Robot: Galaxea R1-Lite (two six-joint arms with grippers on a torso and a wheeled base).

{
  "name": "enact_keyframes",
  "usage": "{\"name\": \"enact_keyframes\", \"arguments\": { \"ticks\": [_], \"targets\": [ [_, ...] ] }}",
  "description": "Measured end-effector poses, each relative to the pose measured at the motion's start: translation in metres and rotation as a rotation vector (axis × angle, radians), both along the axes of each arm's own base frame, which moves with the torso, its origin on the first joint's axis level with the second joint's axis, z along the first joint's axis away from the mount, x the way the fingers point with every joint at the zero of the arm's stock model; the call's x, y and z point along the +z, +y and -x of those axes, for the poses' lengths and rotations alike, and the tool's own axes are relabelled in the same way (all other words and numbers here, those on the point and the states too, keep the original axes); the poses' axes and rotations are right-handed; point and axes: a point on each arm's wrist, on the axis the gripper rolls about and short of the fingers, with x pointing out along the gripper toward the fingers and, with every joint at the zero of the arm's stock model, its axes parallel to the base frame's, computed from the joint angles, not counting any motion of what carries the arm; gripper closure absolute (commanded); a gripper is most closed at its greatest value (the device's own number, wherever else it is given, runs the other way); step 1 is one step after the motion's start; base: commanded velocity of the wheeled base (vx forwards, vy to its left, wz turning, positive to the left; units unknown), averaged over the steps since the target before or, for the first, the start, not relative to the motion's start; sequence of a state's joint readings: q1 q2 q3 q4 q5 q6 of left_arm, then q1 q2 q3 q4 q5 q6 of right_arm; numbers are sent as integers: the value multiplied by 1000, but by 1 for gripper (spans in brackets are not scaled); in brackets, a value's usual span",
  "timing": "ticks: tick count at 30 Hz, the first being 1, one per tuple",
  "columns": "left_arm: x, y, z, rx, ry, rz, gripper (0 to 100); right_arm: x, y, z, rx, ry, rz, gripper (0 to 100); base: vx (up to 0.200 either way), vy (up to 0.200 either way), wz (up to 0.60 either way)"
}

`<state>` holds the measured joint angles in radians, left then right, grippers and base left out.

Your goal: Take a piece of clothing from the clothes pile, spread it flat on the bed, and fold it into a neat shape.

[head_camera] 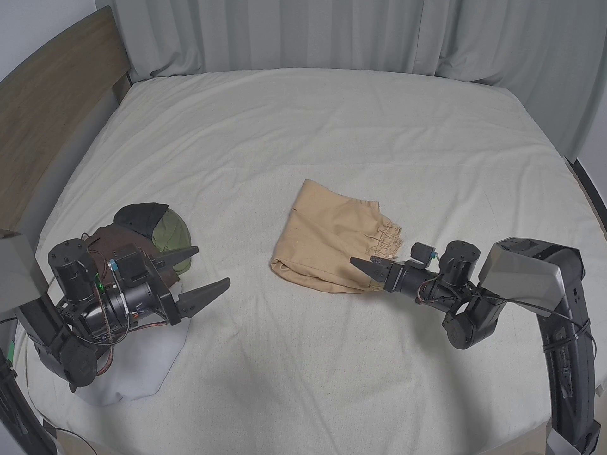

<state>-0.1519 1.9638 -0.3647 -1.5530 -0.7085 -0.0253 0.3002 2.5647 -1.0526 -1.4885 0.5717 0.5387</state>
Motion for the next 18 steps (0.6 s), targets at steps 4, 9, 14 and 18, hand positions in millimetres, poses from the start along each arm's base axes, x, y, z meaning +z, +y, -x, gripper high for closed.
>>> {"name": "enact_keyframes", "arguments": {
  "ticks": [4,9,14,18],
  "targets": [
    [-1,0,0,0,3,-1,0,-10,0,0,-1,11,5,0,0,0,0],
    [-1,-1,2,-7,5,-2,0,-6,-1,3,-1,5,3,0,0,0,0],
    [7,-6,7,-27,-20,1,0,22,-4,14,-5,-41,-1,0,0,0,0],
    [20,-21,21,-91,-61,10,0,63,-11,31,-36,-174,54,0,0,0,0]
  ]
}}
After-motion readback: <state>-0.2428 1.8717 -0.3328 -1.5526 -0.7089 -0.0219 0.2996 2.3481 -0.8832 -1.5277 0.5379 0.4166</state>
